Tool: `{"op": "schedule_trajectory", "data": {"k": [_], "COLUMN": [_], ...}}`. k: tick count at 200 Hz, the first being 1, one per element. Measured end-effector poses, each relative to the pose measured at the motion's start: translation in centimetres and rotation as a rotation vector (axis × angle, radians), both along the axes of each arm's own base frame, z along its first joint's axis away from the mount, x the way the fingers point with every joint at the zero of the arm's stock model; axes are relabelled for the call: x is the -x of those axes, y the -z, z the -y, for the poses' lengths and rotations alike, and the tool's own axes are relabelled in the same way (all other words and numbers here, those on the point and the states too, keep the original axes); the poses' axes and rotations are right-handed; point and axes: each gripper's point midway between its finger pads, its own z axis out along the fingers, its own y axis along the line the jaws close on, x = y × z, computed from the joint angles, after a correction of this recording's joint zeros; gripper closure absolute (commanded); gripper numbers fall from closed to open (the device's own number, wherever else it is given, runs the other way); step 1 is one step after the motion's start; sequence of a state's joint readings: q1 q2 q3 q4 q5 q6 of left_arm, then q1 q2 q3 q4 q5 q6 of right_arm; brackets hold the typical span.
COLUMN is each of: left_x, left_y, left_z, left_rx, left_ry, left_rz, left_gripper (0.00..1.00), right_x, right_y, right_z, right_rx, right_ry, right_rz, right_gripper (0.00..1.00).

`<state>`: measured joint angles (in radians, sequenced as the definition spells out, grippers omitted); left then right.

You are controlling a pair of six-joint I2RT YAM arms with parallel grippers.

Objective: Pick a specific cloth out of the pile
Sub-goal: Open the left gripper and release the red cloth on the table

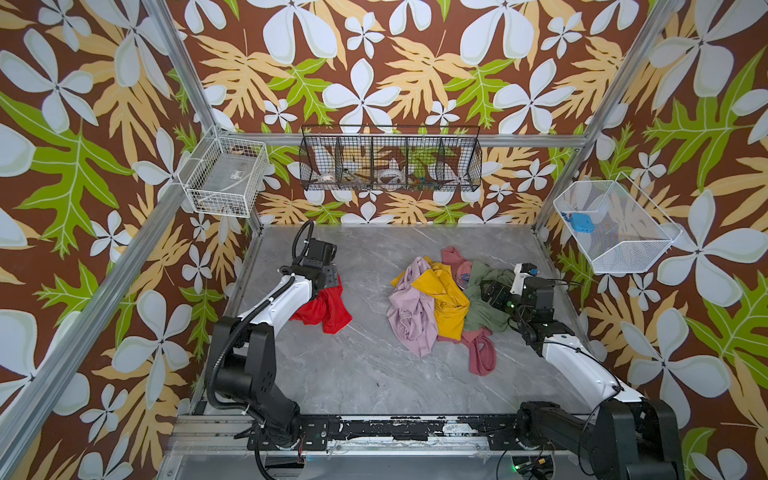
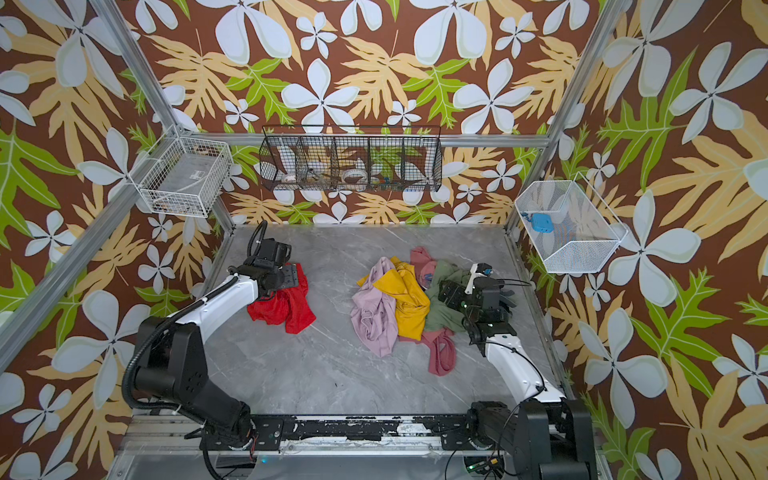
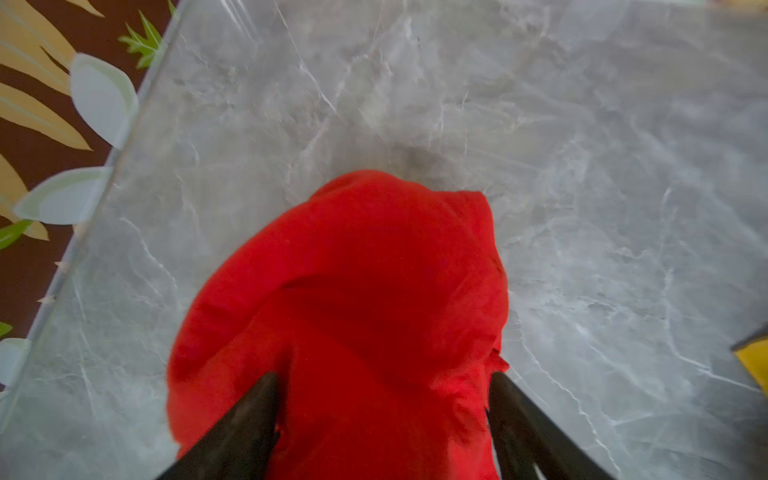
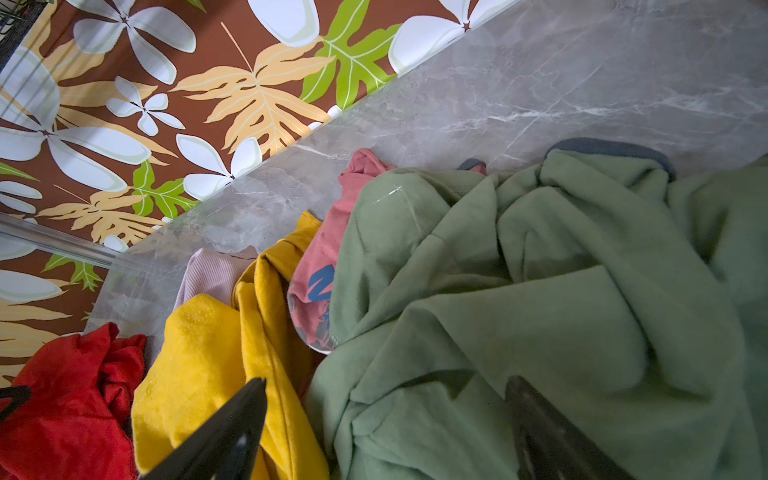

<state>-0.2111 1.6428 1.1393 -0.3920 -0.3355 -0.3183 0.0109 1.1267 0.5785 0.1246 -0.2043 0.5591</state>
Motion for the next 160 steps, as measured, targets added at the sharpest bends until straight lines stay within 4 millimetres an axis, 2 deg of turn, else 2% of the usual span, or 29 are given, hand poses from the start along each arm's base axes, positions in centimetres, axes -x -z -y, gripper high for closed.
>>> {"op": "schedule_trajectory", "data": {"k": [30,47,62,84,101,115,133,160], "left_x": [0.2,0.5,0.6,0.4,-0.2,-0.9,-1.7,-3.2], "left_y": [3.3,5.1,6.3,7.7,8.0,8.0,7.9,7.4], "left_z": [0.0,-0.1,0.0,0.2,0.2,0.3,0.8,2.1], "left_rx": [0.014,0.024,0.028,0.034,0.032,0.031,0.047,0.07], "left_ry": [-0.017,-0.034,-0.032,-0.025,-0.024,-0.012,0.007,0.09], "left_rz": [-0.078,-0.12,-0.148,-0.174,-0.169,-0.148,-0.117,-0.095], "left_gripper": [0.24,0.28,0.37,0.58,0.74,0.82,0.88,0.91], "right_x": [0.4,0.6,0.7,0.9,1.0,1.0,1.0,0.9], "right_y": [-0.4,-0.5,-0.4,0.0,0.1,0.1,0.1,0.4], "right_z": [0.3,0.4,0.5,0.5,0.5,0.5,0.7,0.8], "right_rx": [0.024,0.029,0.031,0.032,0.033,0.033,0.037,0.041], "right_ry": [0.008,0.009,0.012,0.013,0.015,0.015,0.022,0.029], "right_rz": [0.006,0.006,0.005,-0.008,-0.012,-0.011,-0.011,-0.02], "right_gripper": [0.1,0.1,0.1,0.1,0.1,0.1,0.1,0.1]}}
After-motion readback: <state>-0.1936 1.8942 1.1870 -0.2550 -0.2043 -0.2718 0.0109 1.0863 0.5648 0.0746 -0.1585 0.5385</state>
